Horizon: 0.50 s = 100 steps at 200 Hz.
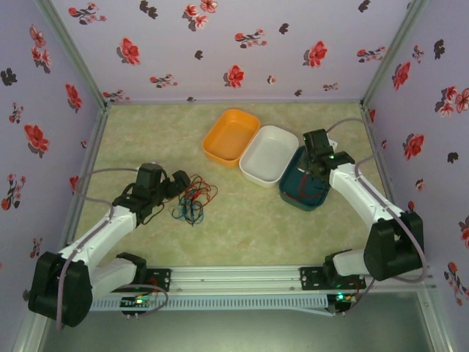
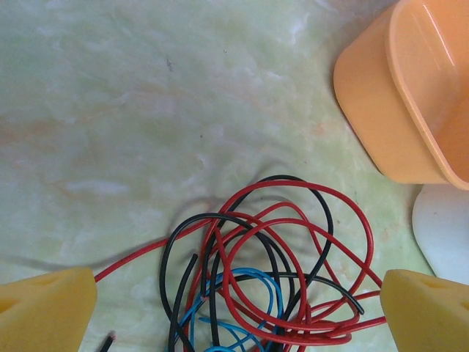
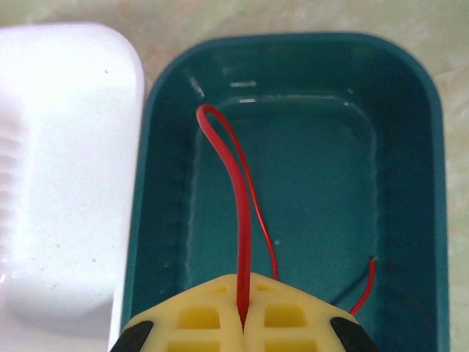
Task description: Untangle the cables
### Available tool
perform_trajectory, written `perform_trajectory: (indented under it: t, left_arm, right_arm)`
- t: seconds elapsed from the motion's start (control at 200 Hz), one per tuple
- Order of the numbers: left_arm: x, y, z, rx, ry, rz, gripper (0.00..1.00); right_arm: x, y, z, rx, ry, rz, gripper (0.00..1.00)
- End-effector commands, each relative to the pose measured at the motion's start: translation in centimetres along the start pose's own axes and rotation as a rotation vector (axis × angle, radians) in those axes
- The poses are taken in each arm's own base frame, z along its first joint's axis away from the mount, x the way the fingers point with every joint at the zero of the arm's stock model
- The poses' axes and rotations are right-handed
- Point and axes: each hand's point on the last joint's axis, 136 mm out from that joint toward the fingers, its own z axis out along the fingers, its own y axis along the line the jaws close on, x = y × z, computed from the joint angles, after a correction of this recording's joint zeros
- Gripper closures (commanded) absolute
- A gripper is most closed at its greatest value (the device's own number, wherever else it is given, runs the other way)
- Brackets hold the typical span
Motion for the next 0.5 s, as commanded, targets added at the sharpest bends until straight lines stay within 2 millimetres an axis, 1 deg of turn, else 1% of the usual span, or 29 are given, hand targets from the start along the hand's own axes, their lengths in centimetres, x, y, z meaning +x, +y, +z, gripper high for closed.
perform_trajectory:
  t: [0.0,0.21,0.355,0.495]
  left_arm:
    - [-0.7,-0.2,-0.8,-0.008,-0.029,0.026,0.0]
    - [-0.5,0.1,-0.9,-0.012,-0.027,0.027,0.0]
    - [-0.3,0.3,-0.8,-0.015,-0.024,0.025,0.0]
    - [-0.2,0.4,-0.8,-0.017,-0.022,0.025,0.0]
  right_arm:
    - [1.5,-0.4,2.0,0.014,0.064,0.012,1.0]
    - [2.8,-1.5,4.3,0.081,0.129,-0.025,1.0]
    - [2.5,-2.5,5.5,0.141,0.131,-0.06,1.0]
    - [2.0,-2.8,6.3,0.182,0.128,-0.096,1.0]
